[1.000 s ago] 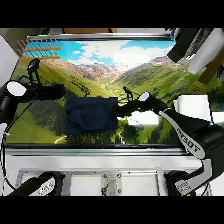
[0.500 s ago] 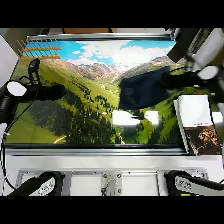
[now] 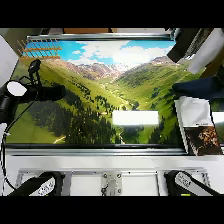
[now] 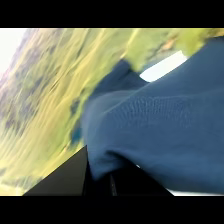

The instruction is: Fold the clothes and pants, and hang the long-sleeved shirts on hangers.

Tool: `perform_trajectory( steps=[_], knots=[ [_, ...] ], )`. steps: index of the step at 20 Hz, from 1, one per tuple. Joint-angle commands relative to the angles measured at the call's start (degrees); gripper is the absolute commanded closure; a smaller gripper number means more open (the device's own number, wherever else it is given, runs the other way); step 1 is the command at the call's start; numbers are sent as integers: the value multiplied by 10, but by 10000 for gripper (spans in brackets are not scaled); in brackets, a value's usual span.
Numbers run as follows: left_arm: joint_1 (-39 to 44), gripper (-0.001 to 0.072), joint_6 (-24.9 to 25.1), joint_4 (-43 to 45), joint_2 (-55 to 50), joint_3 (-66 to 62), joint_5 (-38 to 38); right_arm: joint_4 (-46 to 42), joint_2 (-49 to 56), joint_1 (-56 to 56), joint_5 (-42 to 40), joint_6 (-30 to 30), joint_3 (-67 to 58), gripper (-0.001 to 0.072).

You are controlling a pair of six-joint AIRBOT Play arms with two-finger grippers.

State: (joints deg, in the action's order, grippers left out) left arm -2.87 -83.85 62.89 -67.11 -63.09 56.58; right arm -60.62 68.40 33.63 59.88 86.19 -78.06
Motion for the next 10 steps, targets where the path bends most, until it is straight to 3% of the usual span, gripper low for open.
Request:
perform_trajectory(
  steps=[1, 5, 10],
  knots=[
    [0, 699, 1, 0, 0, 0, 4, -3, -32, 28, -21, -9, -1, 695],
    [0, 699, 1, 0, 0, 1, 4, -16, -95, 28, -20, -3, 0, 695],
    [0, 699, 1, 0, 0, 35, 3, -167, -142, 28, 98, 39, 18, 695]
  ],
)
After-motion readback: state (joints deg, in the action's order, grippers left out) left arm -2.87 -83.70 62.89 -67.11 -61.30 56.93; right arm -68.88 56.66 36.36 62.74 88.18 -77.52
